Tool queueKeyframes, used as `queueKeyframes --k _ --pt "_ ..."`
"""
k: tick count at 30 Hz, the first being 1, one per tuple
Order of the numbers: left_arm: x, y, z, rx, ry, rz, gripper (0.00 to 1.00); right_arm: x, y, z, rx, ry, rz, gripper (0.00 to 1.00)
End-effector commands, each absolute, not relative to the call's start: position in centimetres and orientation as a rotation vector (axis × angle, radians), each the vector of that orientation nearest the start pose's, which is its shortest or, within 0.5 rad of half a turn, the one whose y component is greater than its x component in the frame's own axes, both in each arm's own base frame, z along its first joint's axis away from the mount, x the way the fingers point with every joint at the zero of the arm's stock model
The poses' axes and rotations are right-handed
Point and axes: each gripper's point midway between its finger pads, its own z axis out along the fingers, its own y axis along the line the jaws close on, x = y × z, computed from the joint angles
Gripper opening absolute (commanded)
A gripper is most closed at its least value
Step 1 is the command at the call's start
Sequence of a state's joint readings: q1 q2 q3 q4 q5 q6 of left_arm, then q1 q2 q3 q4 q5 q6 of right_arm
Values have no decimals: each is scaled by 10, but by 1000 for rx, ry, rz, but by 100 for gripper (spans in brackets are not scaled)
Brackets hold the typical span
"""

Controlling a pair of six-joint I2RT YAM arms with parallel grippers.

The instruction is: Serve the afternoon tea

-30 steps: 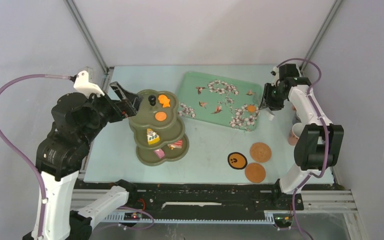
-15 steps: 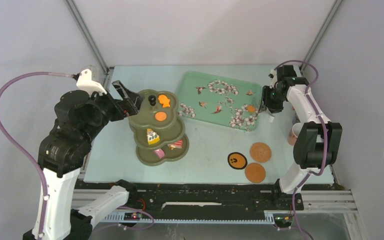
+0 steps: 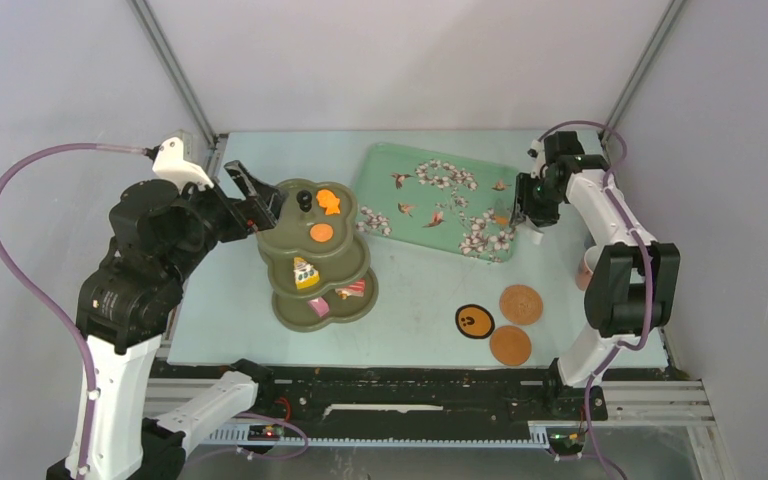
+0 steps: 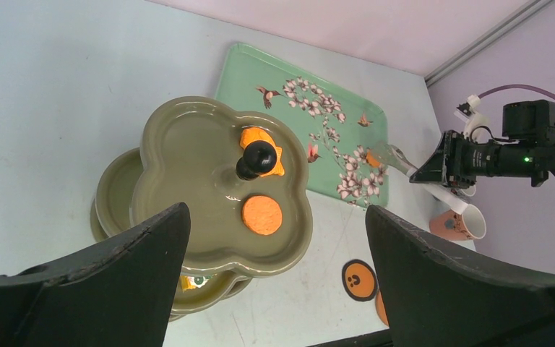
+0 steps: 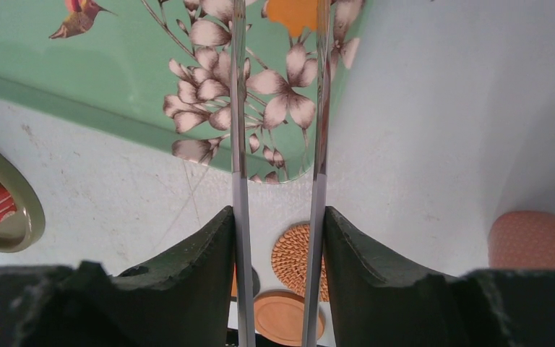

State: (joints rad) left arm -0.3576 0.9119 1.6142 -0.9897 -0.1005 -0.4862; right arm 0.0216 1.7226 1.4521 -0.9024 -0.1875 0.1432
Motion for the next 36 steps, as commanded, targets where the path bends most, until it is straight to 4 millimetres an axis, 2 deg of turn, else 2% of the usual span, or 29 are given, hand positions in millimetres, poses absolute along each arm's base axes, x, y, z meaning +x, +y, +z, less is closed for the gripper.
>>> queueKeyframes --k 1,6,14,36 --pt "218 -82 438 -164 1827 -492 98 374 52 123 67 2729 313 47" --pt "218 -82 437 -166 1829 -490 98 373 47 123 61 2734 247 47" --pt "219 -83 437 -162 1830 -495 98 374 44 135 48 2703 205 47" --pt "221 -82 435 -159 1834 -482 98 374 56 110 7 2771 242 49"
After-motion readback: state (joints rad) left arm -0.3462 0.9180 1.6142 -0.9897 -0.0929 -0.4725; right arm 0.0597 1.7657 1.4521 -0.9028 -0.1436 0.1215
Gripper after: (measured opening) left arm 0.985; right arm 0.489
